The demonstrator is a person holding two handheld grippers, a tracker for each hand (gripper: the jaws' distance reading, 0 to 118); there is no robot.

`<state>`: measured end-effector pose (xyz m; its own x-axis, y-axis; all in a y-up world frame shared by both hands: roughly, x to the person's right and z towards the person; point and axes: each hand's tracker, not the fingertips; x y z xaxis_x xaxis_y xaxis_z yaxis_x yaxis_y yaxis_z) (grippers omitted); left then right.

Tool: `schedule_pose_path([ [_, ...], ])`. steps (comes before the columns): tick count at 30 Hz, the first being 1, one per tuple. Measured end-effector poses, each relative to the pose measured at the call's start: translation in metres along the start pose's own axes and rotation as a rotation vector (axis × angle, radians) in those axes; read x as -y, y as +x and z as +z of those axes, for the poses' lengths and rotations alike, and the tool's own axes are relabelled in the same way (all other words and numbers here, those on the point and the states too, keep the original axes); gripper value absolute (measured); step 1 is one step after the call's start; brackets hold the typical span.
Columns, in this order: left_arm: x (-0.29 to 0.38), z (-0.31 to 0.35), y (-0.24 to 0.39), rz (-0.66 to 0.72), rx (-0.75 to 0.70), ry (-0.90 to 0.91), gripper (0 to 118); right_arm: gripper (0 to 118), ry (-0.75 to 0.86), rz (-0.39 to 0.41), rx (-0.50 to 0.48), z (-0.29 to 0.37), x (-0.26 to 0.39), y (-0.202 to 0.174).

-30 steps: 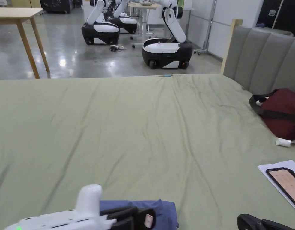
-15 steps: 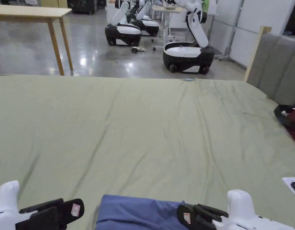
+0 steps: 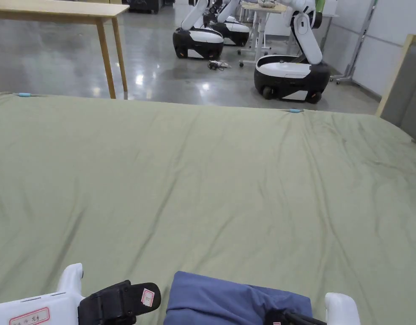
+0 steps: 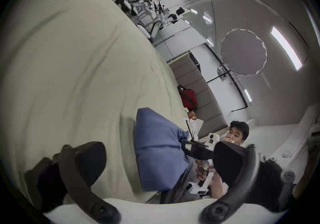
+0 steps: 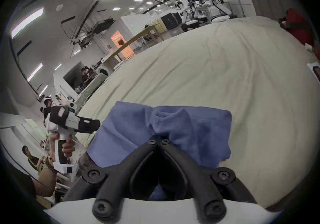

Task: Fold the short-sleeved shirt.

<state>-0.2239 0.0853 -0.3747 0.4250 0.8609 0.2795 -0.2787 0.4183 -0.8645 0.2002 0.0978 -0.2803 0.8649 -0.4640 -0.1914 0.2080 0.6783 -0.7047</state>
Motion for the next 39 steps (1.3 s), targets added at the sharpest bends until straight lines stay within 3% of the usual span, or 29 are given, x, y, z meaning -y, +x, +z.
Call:
schedule_pose_path([
  [4,-0.005,-0.022,-0.029,0.126,0.106,-0.041,118,0,-0.003,0.010,0.007,0.000,0.000,0.000],
  [13,-0.010,-0.052,-0.046,0.186,0.253,-0.114,118,0,-0.004,0.008,0.006,-0.001,0.000,0.001],
  [21,0.003,-0.072,-0.021,0.040,0.179,-0.224,116,0,-0.005,0.012,0.006,-0.001,0.000,0.000],
  [22,0.002,-0.073,-0.019,0.023,0.154,-0.212,108,0,-0.005,0.011,0.005,-0.001,0.000,0.000],
  [24,0.002,-0.071,-0.022,-0.021,0.036,-0.183,50,0,-0.004,0.010,0.007,-0.001,0.000,0.001],
  [25,0.003,-0.072,-0.026,-0.034,-0.011,-0.180,30,0,-0.003,0.007,-0.001,-0.002,0.000,0.003],
  [27,0.004,-0.076,-0.030,0.041,0.074,-0.194,29,0,-0.005,0.003,0.001,-0.003,0.000,0.002],
  [30,0.007,-0.075,-0.019,-0.056,0.054,-0.174,22,0,-0.006,0.011,0.004,-0.003,0.000,0.001],
  [39,-0.002,-0.075,-0.009,-0.048,0.054,-0.186,21,0,0.002,0.018,0.009,-0.001,-0.001,-0.001],
])
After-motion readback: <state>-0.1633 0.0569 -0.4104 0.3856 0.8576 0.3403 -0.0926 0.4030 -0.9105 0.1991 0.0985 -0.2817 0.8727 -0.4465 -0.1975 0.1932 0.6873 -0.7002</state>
